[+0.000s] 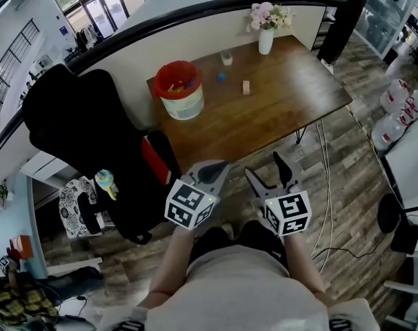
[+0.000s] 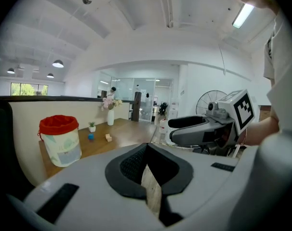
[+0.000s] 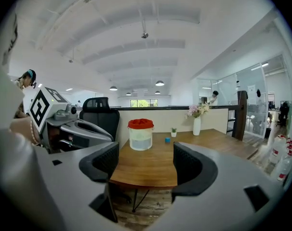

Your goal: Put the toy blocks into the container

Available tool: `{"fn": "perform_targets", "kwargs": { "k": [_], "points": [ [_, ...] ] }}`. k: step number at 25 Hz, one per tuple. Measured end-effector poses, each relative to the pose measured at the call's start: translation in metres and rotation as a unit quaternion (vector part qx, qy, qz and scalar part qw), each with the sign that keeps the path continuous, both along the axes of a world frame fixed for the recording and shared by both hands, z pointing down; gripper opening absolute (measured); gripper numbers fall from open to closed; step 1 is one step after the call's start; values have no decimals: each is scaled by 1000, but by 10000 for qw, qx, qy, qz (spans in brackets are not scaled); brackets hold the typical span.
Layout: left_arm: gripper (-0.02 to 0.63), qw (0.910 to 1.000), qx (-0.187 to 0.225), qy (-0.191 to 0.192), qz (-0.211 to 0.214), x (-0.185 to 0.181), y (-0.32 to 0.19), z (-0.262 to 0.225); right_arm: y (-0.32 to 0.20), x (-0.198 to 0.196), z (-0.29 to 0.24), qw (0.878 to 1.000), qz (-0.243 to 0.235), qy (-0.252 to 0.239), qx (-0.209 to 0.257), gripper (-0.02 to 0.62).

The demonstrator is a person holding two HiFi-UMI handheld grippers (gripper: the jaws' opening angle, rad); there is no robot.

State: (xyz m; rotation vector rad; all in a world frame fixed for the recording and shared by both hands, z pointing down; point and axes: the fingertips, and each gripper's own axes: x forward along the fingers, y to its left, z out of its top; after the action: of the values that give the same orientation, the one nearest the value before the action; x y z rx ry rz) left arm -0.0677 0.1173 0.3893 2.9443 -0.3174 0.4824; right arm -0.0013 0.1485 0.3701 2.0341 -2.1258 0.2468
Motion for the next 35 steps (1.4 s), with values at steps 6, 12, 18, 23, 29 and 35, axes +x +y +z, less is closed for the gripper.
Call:
{"fn": "perform_targets", "kwargs": {
  "k": [6, 12, 18, 23, 29, 35],
  "points": [
    [15, 9999, -137, -27, -58, 12, -26, 11, -29, 6, -2, 9998, -194, 25, 7, 347],
    [15, 9995, -125, -9, -275, 34, -70, 13, -83, 23, -3, 9988, -459, 51, 140, 347],
    [15, 9977, -154, 107, -645, 62, -128, 3, -146, 62, -9, 9964, -819, 114, 183, 347],
    [15, 9942, -259, 283, -1002, 81, -171, -6, -198, 85, -20, 9931, -1131, 148, 256, 346],
    [15, 9897, -129, 499, -1339, 103, -216, -26, -245, 110, -23, 9892, -1430, 174, 266, 345],
    [16, 9846, 9, 538, -1666, 113, -250, -36, -284, 121, -31, 9838, -1736, 155, 414, 345]
  ]
}}
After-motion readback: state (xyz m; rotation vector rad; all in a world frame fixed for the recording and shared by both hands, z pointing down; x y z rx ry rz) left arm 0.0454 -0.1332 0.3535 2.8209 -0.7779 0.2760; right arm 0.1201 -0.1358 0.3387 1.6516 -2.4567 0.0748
